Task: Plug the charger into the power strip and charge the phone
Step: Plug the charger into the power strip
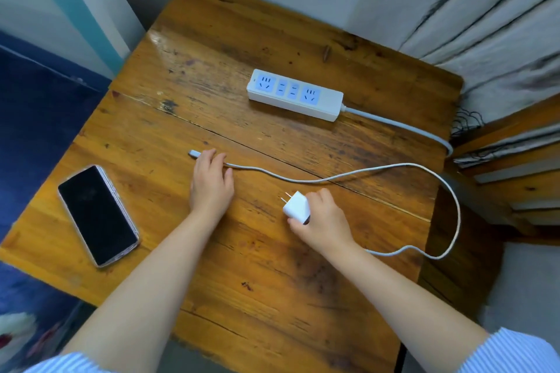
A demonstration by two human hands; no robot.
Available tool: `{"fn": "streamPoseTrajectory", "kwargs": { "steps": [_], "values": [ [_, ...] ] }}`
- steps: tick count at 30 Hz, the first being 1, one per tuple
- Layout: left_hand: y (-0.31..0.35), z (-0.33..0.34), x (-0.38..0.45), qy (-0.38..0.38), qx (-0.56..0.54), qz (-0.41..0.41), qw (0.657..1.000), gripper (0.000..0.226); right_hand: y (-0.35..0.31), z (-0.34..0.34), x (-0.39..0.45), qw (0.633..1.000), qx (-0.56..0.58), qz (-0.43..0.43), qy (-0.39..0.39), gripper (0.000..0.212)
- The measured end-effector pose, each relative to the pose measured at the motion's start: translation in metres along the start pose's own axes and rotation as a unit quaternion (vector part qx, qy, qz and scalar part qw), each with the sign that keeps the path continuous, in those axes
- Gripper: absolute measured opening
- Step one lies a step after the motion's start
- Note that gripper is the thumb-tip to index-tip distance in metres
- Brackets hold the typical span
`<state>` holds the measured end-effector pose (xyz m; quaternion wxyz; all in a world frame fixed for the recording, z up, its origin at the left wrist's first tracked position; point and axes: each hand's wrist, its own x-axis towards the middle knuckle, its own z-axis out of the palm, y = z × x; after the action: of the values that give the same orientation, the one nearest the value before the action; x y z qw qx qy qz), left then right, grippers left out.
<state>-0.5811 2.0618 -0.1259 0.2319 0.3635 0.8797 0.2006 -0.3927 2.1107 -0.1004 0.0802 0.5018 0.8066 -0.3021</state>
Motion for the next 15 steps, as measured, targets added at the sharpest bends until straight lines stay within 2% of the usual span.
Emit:
{"fn": "streamPoseTrajectory", "kwargs": {
  "steps": [3, 8, 11, 15],
  "values": [
    [0.012, 0.015, 0.011, 0.008, 0.021, 0.001, 1.0, 0.043, 0.0, -0.031, 0.022, 0.998, 0.008, -0.027, 0.051, 0.046],
    [0.029, 0.037, 0.038, -0.002, 0.085, -0.013, 0.996, 0.055, -0.006, -0.082, 0.078, 0.989, -0.001, -0.059, 0.133, 0.034],
    [0.026, 0.04, 0.046, 0.008, 0.113, -0.012, 0.994, 0.057, -0.014, -0.103, 0.106, 0.983, -0.058, -0.099, 0.142, 0.029],
    [0.024, 0.042, 0.048, 0.023, 0.118, -0.01, 0.993, 0.057, -0.031, -0.12, 0.135, 0.972, -0.149, -0.14, 0.113, 0.032]
  ]
}}
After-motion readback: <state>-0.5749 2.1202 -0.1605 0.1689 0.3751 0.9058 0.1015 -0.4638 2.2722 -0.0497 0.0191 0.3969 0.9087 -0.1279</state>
